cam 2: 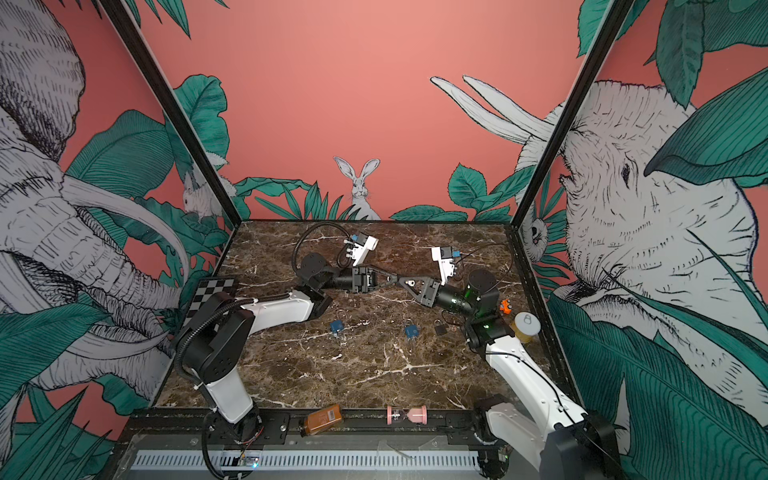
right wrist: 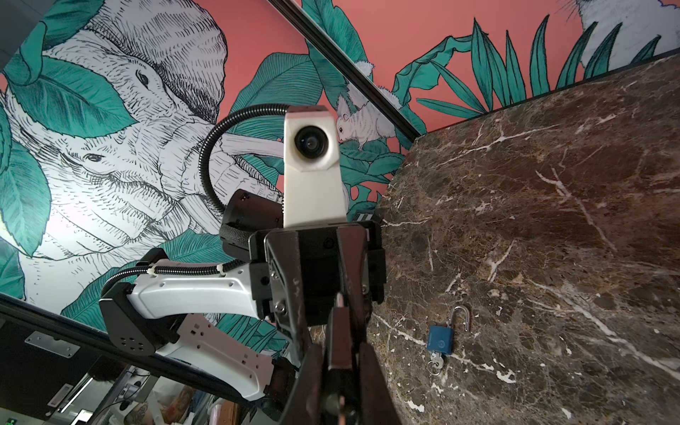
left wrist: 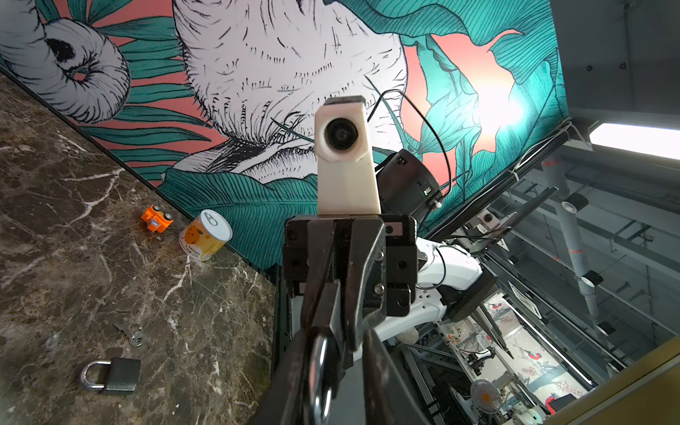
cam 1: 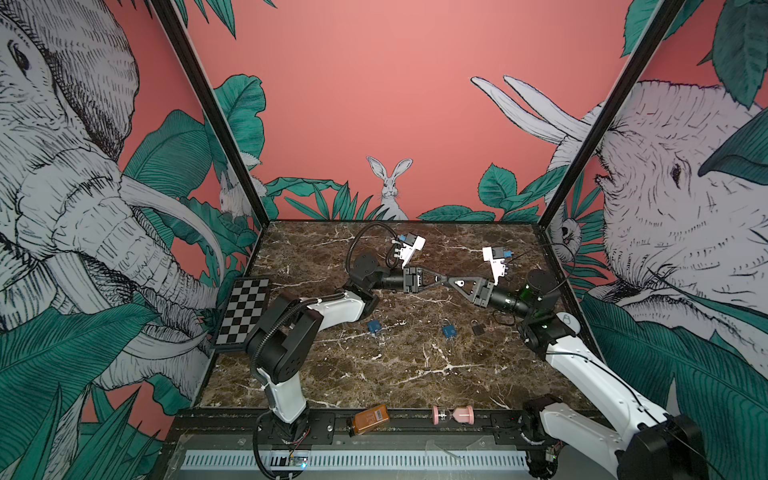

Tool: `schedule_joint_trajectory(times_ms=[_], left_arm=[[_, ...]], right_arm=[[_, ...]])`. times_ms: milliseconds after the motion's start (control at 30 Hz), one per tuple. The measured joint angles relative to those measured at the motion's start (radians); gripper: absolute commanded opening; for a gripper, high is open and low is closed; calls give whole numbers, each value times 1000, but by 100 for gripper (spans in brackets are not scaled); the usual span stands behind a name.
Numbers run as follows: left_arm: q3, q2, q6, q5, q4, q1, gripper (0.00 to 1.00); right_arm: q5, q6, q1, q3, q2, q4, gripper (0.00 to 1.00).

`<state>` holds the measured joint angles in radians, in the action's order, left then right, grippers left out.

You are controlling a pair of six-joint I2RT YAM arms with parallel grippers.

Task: Lock with the key

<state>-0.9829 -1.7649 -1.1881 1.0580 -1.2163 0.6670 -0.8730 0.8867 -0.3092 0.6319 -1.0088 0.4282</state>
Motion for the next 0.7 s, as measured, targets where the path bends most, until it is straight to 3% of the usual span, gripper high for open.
schedule_joint_trajectory(times_ms=[433, 700], left_arm=[[0, -12, -9, 0, 3, 6, 20], [-12, -24, -23, 3, -2, 9, 0]], right_arm=[[14, -61, 0, 16, 3, -54, 0], [43, -95, 0, 16, 22, -82, 0]])
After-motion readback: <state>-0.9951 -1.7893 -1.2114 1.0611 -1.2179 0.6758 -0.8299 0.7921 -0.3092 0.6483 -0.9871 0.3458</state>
